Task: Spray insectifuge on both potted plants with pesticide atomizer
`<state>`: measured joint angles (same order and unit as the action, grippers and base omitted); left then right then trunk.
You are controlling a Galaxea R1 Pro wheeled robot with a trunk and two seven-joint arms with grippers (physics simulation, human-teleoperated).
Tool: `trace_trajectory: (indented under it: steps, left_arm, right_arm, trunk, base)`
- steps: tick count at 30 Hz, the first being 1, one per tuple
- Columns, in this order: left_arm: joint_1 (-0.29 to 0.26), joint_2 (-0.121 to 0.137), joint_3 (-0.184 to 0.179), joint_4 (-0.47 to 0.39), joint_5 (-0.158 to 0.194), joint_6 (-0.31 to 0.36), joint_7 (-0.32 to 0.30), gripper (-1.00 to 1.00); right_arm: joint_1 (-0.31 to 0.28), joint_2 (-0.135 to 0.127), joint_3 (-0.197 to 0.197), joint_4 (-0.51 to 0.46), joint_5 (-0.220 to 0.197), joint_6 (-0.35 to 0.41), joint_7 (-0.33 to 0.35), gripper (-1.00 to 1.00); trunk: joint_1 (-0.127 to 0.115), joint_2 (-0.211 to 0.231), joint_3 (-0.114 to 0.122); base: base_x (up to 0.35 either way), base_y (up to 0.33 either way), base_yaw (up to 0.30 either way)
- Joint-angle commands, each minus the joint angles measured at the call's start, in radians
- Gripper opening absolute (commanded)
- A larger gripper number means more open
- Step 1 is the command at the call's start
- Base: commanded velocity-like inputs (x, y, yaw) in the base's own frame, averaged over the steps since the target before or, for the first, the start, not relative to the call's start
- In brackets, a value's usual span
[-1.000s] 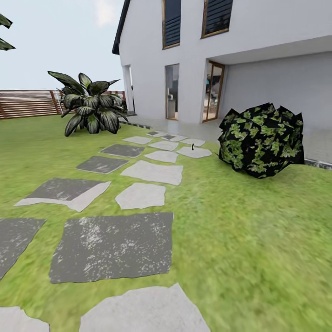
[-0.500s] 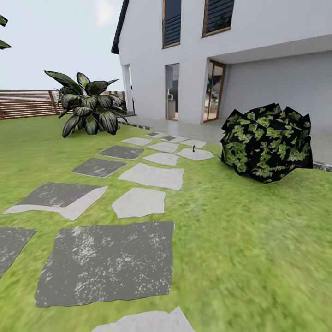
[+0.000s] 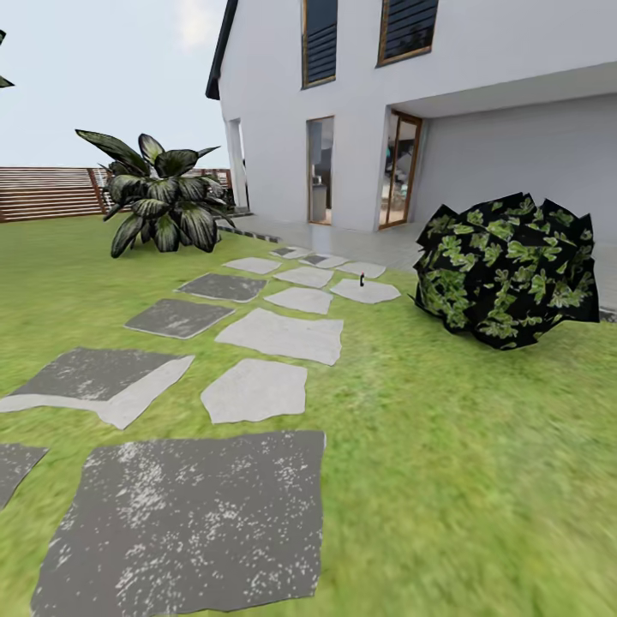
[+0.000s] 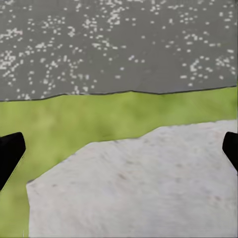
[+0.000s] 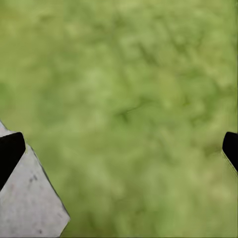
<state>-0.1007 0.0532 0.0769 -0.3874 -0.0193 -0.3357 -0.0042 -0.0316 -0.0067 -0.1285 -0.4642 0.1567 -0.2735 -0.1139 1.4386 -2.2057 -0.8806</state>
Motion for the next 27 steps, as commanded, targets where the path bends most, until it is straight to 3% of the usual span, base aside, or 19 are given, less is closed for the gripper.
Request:
trace_trajectory:
  steps: [1, 27]
  left_arm:
    - [-0.001, 0.000, 0.003, 0.001, -0.002, -0.003, 0.000, 1.00]
    - [-0.001, -0.003, 0.003, 0.001, -0.003, -0.003, 0.000, 1.00]
  right_arm:
    - [-0.001, 0.001, -0.004, 0.001, 0.011, -0.003, -0.003, 1.00]
    - [-0.001, 0.001, -0.005, 0.001, 0.012, -0.003, -0.003, 1.00]
  trunk:
    - [0.000, 0.000, -0.001]
    - [0.000, 0.000, -0.001]
  base:
    - [0.338, 0.000, 0.000]
    - [0.338, 0.000, 0.000]
